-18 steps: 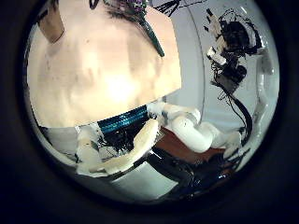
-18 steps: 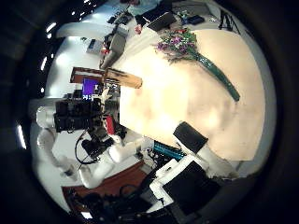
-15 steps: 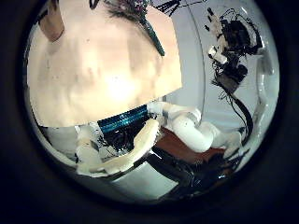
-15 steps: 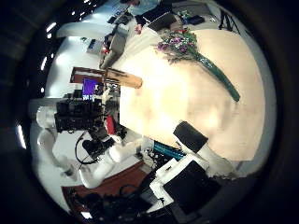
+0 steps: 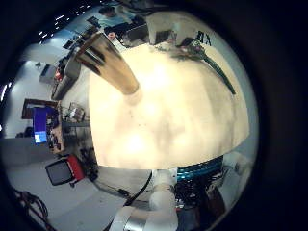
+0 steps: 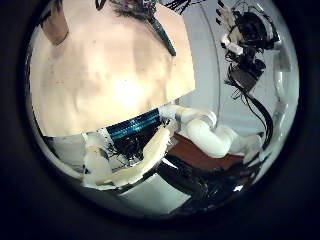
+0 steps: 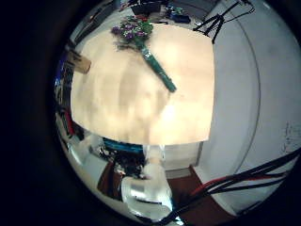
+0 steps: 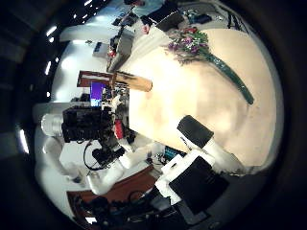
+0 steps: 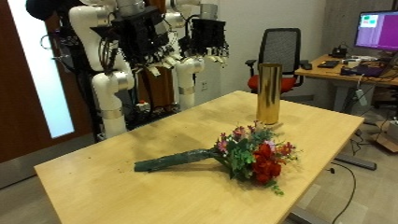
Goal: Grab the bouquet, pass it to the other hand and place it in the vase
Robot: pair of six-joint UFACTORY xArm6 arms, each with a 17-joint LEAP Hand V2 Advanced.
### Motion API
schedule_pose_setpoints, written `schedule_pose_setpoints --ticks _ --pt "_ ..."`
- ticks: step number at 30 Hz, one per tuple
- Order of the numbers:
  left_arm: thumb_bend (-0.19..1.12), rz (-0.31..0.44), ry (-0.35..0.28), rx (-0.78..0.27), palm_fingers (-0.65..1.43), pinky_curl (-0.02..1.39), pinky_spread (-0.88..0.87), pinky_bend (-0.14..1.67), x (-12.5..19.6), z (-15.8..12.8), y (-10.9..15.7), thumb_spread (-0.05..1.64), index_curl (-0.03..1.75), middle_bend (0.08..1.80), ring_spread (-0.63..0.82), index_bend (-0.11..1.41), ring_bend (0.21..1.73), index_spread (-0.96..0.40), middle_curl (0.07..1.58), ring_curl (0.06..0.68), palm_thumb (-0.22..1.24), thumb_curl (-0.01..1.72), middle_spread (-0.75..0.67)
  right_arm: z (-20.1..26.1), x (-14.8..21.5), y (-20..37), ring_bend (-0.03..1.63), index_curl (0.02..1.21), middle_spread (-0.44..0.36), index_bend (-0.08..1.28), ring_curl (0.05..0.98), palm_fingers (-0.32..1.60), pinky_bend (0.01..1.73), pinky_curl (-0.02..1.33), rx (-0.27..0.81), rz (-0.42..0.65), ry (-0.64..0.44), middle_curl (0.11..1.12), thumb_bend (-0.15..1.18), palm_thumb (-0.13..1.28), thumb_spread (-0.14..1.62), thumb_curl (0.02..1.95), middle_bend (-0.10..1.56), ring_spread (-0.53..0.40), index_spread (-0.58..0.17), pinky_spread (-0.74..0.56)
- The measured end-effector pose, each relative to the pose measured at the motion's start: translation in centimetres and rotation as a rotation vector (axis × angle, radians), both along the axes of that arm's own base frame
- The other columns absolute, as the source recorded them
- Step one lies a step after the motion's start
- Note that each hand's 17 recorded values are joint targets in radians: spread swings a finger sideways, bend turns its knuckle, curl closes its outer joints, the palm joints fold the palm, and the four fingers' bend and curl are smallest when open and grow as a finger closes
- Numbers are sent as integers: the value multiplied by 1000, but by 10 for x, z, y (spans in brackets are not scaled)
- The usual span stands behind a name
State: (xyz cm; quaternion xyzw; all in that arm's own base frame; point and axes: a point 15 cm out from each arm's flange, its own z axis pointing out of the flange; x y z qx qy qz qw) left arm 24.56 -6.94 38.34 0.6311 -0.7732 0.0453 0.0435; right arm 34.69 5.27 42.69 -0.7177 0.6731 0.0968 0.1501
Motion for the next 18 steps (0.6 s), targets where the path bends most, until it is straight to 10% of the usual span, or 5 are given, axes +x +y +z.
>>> schedule_pose_setpoints --ticks 18 --pt "-30 -34 37 11 84 312 579 301 0 -8 7 900 295 197 575 162 483 239 313 207 343 309 440 -72 88 -31 375 237 198 136 248 -26 477 334 31 -227 52 297 -23 664 1067 387 185 210 -156 274"
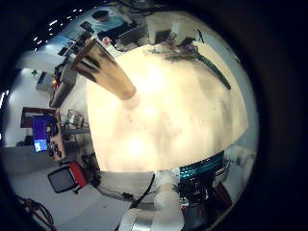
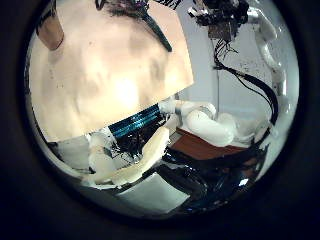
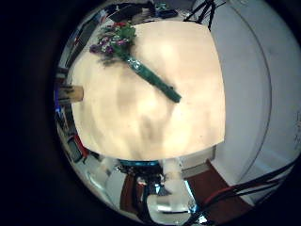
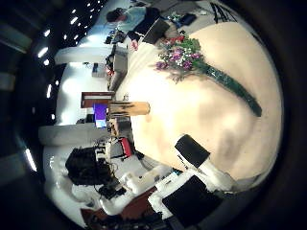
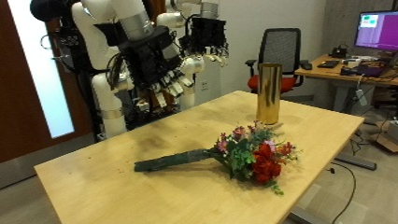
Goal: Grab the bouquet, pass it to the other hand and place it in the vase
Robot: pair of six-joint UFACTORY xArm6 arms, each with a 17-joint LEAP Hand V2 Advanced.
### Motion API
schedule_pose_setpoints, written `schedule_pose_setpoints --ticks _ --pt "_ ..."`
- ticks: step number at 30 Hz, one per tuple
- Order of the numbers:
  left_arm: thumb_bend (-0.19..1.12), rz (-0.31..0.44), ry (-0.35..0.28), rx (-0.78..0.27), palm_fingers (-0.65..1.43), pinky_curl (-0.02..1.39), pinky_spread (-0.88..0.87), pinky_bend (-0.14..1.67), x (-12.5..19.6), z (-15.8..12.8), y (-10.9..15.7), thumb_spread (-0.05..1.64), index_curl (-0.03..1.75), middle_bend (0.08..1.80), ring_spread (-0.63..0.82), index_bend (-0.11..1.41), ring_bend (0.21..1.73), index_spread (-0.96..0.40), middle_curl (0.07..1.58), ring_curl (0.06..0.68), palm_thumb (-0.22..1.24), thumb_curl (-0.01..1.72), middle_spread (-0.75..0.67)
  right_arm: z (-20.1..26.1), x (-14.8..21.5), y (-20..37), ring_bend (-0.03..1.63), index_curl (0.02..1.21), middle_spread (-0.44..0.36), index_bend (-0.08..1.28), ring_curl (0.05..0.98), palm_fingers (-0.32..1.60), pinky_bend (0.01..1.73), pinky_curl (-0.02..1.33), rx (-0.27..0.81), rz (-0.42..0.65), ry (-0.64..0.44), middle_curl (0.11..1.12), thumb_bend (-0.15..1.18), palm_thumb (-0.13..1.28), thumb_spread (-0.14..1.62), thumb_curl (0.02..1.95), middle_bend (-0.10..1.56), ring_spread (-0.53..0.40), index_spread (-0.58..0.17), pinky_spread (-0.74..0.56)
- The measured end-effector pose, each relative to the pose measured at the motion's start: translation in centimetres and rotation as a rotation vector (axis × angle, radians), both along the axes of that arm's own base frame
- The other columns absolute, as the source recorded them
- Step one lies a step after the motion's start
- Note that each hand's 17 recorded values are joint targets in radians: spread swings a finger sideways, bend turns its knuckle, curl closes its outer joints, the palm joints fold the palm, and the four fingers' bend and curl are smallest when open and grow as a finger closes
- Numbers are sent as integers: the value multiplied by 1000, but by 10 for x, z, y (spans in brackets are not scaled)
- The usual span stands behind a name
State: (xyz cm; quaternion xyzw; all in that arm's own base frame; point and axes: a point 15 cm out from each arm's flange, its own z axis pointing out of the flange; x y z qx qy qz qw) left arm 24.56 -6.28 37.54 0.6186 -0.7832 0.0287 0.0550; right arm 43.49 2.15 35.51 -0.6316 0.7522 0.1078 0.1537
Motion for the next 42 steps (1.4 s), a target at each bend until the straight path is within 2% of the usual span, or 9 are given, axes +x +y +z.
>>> schedule_pose_setpoints --ticks 3,8,15,19,20,22,26,31,42 --pt "-31 -3 6 1 84 313 578 301 0 -4 1 900 294 197 575 162 483 239 312 206 344 307 439 -25 4 -17 377 230 209 136 251 -29 483 333 2 -38 41 296 -25 658 1066 387 188 213 -150 272" --pt "-31 3 25 1 84 314 578 300 7 -8 2 900 294 197 575 162 483 239 312 206 345 305 439 -76 -8 -29 384 219 210 129 255 -30 479 329 24 -64 152 301 -29 623 1064 380 198 216 -153 269" --pt "-31 6 31 -5 84 314 578 299 13 -13 2 900 294 197 575 162 484 243 311 205 346 303 439 -93 10 -52 421 211 226 137 265 2 452 319 -6 -106 115 315 -27 596 1061 374 214 207 -145 267" --pt "-31 4 28 -5 84 314 578 299 21 -15 1 900 293 197 575 162 484 246 311 205 346 303 447 -117 3 -52 446 210 229 138 269 28 435 312 3 -108 170 325 -25 597 1049 375 242 205 -131 267" --pt "-31 5 31 -5 84 314 578 299 22 -16 1 900 293 197 575 162 484 247 311 204 346 303 449 -122 2 -52 434 226 218 169 263 68 414 305 4 -108 179 328 -23 604 1042 377 254 199 -166 269" --pt "-31 -1 35 -4 84 315 578 299 22 -17 -1 900 293 197 575 162 484 247 311 204 346 303 451 -129 1 -51 434 239 210 159 263 91 392 301 6 -103 196 333 -24 612 1034 379 264 188 -165 267" --pt "-30 4 37 -4 84 315 578 299 23 -18 1 898 293 197 575 162 484 247 311 204 350 305 452 -137 1 -50 439 241 208 154 260 103 382 301 9 -102 215 339 -22 640 1019 387 279 180 -122 259" --pt "-31 3 36 -2 84 315 578 299 28 -17 1 897 293 197 575 162 484 247 311 204 351 307 452 -153 5 -50 447 249 200 134 259 112 368 300 12 -103 236 339 -20 679 1003 399 276 178 -104 258" --pt "-31 4 50 3 85 315 578 297 32 -20 2 904 298 196 575 163 483 247 310 203 352 309 452 -178 9 -63 485 244 179 141 257 140 348 303 -6 -121 264 344 -18 744 983 426 294 156 -94 250"
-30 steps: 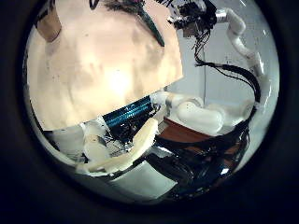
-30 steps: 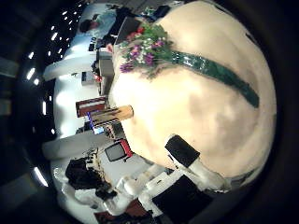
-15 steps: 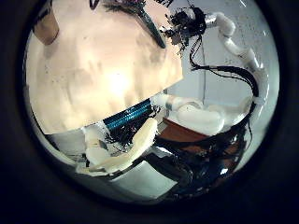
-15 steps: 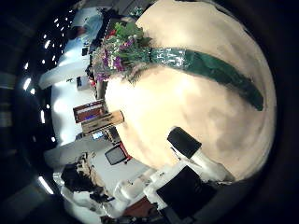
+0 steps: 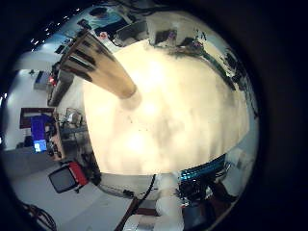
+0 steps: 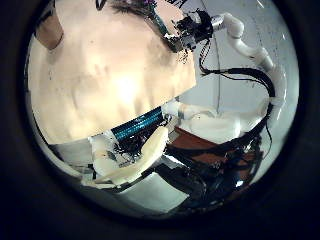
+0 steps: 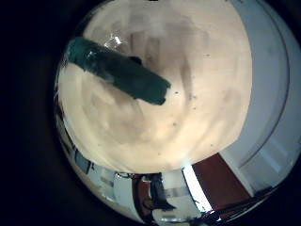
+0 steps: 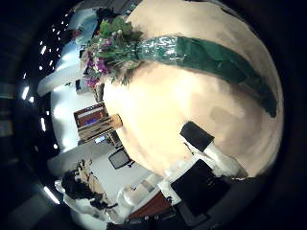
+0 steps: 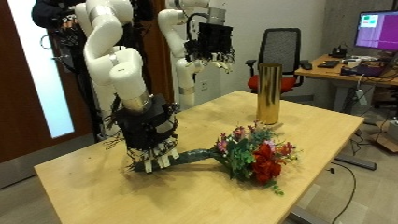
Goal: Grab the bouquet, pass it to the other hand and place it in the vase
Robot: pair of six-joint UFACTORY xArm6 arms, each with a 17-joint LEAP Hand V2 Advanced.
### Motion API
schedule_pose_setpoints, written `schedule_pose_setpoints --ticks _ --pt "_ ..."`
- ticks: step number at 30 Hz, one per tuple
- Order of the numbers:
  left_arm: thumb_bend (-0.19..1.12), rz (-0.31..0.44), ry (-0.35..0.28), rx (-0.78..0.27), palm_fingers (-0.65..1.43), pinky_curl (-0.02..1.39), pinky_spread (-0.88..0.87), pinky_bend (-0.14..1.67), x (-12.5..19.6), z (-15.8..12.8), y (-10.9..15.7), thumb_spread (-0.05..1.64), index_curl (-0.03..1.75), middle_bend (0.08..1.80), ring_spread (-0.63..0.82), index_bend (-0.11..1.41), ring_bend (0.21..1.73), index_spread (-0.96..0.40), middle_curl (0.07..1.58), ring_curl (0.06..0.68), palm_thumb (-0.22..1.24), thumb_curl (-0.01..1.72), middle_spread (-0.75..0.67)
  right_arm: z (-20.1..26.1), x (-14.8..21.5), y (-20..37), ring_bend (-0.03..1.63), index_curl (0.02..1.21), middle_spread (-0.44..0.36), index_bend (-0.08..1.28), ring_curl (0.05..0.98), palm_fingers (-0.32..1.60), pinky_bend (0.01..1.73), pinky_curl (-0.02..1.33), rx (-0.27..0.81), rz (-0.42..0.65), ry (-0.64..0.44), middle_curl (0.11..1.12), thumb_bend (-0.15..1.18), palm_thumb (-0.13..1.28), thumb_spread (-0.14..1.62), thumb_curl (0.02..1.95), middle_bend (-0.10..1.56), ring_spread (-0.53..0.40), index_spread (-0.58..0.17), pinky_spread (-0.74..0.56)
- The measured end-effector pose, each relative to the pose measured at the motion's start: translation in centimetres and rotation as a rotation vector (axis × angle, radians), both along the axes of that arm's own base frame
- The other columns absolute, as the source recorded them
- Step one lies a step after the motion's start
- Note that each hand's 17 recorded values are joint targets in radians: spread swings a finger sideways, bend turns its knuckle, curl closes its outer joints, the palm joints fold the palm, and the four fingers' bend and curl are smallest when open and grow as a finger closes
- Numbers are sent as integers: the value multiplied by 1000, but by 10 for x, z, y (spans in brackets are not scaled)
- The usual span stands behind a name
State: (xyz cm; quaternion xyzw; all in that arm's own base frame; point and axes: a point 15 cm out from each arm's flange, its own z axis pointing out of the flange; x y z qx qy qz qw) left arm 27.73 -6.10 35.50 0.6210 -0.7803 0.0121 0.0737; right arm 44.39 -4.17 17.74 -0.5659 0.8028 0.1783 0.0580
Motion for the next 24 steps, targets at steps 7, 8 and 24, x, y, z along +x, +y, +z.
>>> schedule_pose_setpoints --ticks 7,8,24 --pt "-31 -4 2 2 85 315 578 297 0 0 -1 905 299 196 575 163 483 247 310 203 352 309 452 -11 6 -9 503 247 148 146 256 158 344 304 -3 -15 1 346 -24 777 977 445 301 125 -111 235" --pt "-31 -10 5 4 87 315 578 296 -1 -1 -3 905 299 195 575 166 482 249 309 203 352 309 452 -11 8 -10 512 247 143 145 257 160 343 304 -7 -18 -8 346 -23 782 981 445 299 115 -111 230" --pt "-30 -9 4 8 89 315 579 293 -4 1 -1 908 297 195 576 165 479 256 306 201 357 307 452 -22 8 -3 608 265 106 160 260 301 304 290 -12 33 64 360 -24 809 954 461 354 27 -130 177"
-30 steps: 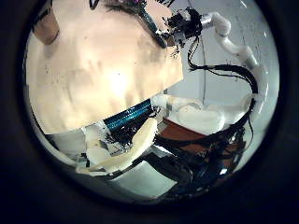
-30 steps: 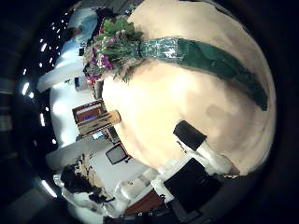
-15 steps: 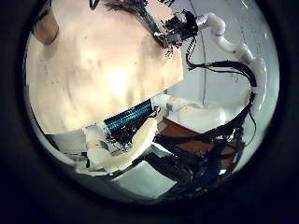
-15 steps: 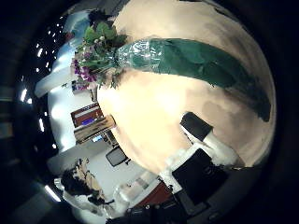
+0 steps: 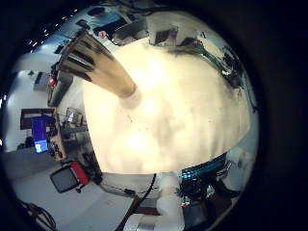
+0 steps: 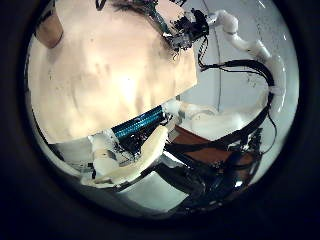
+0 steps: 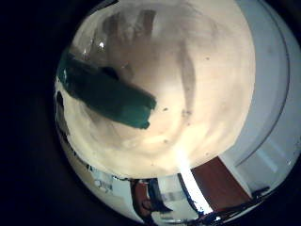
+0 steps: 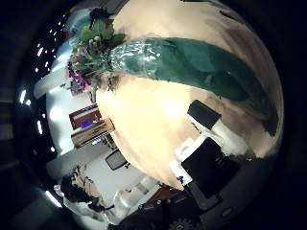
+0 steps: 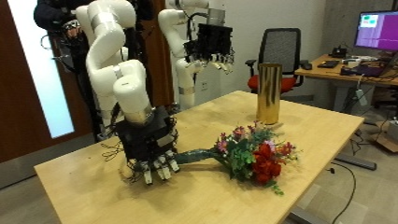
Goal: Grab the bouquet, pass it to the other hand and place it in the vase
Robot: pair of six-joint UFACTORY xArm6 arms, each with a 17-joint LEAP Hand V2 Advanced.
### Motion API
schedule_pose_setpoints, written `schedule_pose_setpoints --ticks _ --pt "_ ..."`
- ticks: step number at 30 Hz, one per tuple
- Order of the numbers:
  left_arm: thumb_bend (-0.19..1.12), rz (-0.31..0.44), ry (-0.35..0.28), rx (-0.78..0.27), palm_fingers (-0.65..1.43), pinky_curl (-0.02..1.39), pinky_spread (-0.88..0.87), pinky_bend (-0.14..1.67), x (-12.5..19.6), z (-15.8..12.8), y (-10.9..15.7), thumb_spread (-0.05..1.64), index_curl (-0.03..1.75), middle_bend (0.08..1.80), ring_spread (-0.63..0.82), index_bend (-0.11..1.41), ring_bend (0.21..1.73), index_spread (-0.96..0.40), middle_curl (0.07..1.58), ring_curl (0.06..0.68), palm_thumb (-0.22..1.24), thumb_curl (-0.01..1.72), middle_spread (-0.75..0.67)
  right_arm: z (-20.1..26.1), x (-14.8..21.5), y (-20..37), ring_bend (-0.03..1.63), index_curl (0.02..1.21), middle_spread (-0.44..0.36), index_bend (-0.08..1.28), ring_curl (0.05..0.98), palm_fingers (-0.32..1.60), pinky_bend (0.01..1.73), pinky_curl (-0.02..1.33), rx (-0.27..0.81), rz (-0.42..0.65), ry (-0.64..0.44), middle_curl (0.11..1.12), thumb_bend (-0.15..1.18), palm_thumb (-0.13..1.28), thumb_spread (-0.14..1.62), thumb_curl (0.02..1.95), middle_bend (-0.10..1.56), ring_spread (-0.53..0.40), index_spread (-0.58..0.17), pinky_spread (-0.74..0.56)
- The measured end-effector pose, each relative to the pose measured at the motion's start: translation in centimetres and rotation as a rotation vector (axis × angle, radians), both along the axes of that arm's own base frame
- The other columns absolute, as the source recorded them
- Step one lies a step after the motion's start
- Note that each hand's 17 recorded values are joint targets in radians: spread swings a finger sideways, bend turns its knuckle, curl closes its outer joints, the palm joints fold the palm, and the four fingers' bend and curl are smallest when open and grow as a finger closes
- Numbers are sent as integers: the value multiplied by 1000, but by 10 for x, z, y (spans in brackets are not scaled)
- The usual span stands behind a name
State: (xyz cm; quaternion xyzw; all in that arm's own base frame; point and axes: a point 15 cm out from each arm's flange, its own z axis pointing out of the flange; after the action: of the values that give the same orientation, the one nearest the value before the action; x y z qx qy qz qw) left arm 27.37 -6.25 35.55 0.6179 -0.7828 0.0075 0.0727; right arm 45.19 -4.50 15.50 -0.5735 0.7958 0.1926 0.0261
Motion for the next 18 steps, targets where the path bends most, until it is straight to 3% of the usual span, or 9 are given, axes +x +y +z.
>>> schedule_pose_setpoints --ticks 9,14,18 --pt "-30 -1 7 0 94 314 579 288 1 -3 -2 911 298 197 575 164 474 252 310 201 359 306 456 -9 0 0 599 279 113 162 244 301 300 287 3 3 26 356 -25 819 955 467 346 35 -134 172" --pt "-30 4 17 3 94 314 579 287 0 -5 1 911 298 197 577 164 470 251 310 198 359 305 454 -19 -2 4 656 272 97 160 247 389 352 290 8 11 50 361 -24 826 955 469 370 30 -147 234" --pt "-30 6 7 1 94 314 579 286 0 -3 2 911 298 196 576 164 473 251 310 200 359 305 456 -19 3 5 714 278 89 165 249 454 373 282 3 21 46 370 -25 827 954 470 400 -1 -148 205"
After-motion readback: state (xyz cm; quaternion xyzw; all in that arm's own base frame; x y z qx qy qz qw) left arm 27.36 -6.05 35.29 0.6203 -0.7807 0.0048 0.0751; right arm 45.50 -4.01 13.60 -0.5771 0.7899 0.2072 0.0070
